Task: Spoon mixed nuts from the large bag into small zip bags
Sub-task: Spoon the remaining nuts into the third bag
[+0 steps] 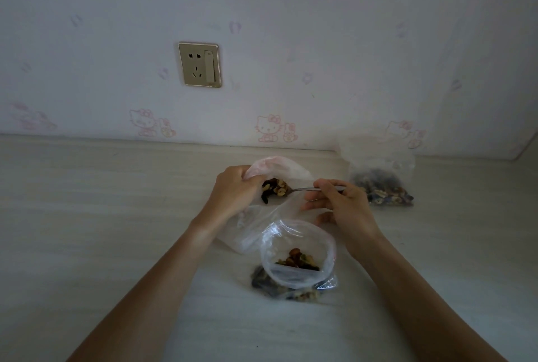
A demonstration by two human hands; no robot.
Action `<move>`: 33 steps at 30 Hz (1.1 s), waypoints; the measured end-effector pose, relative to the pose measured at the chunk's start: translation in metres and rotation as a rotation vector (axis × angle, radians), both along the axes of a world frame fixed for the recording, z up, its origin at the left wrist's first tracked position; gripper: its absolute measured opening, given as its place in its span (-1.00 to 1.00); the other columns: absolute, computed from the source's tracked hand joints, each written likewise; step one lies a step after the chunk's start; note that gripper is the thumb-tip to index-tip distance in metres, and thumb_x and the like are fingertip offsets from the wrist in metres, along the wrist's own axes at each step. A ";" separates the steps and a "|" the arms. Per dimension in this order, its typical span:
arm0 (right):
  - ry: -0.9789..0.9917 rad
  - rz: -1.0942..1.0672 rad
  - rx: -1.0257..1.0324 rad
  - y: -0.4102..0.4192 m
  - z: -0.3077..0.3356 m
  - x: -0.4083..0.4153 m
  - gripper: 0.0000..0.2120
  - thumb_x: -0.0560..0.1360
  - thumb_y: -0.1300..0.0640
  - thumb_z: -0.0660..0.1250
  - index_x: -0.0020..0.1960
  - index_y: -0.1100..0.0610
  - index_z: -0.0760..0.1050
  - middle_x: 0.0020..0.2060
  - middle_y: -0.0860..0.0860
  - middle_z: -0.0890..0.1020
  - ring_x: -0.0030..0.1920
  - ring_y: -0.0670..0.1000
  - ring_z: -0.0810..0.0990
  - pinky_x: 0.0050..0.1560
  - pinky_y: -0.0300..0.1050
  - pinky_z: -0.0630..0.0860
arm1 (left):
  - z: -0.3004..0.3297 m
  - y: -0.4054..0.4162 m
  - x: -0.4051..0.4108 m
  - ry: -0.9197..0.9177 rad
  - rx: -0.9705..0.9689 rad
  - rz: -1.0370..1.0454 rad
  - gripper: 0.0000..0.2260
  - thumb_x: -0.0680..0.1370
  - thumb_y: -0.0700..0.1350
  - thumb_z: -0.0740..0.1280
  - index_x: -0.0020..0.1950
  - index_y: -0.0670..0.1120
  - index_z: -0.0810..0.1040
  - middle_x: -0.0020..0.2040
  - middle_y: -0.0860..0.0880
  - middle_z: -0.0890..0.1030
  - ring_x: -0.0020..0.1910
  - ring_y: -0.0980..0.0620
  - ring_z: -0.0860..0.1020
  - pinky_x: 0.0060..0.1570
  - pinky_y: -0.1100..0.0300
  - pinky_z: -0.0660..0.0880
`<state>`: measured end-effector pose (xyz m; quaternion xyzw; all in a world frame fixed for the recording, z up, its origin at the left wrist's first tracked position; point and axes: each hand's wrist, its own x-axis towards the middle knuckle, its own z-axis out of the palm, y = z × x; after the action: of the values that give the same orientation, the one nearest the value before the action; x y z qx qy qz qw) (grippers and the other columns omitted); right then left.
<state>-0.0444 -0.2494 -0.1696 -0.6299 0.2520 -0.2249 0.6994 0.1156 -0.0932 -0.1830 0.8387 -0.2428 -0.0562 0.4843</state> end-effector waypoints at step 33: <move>-0.153 0.195 -0.069 0.013 0.037 -0.107 -0.75 0.65 0.10 0.29 0.02 0.29 0.62 -0.17 0.28 0.71 -0.17 0.27 0.73 -0.41 -0.07 0.60 | 0.025 0.064 -0.092 -0.286 0.157 -0.122 -0.77 0.60 0.25 0.31 -0.04 0.16 0.67 -0.15 0.23 0.68 -0.19 0.28 0.61 -0.18 0.33 0.51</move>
<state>-0.1510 -0.2361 -0.1326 -0.6560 0.1275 -0.2118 0.7131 0.0237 -0.0293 -0.1576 0.8572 -0.3545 0.0155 0.3734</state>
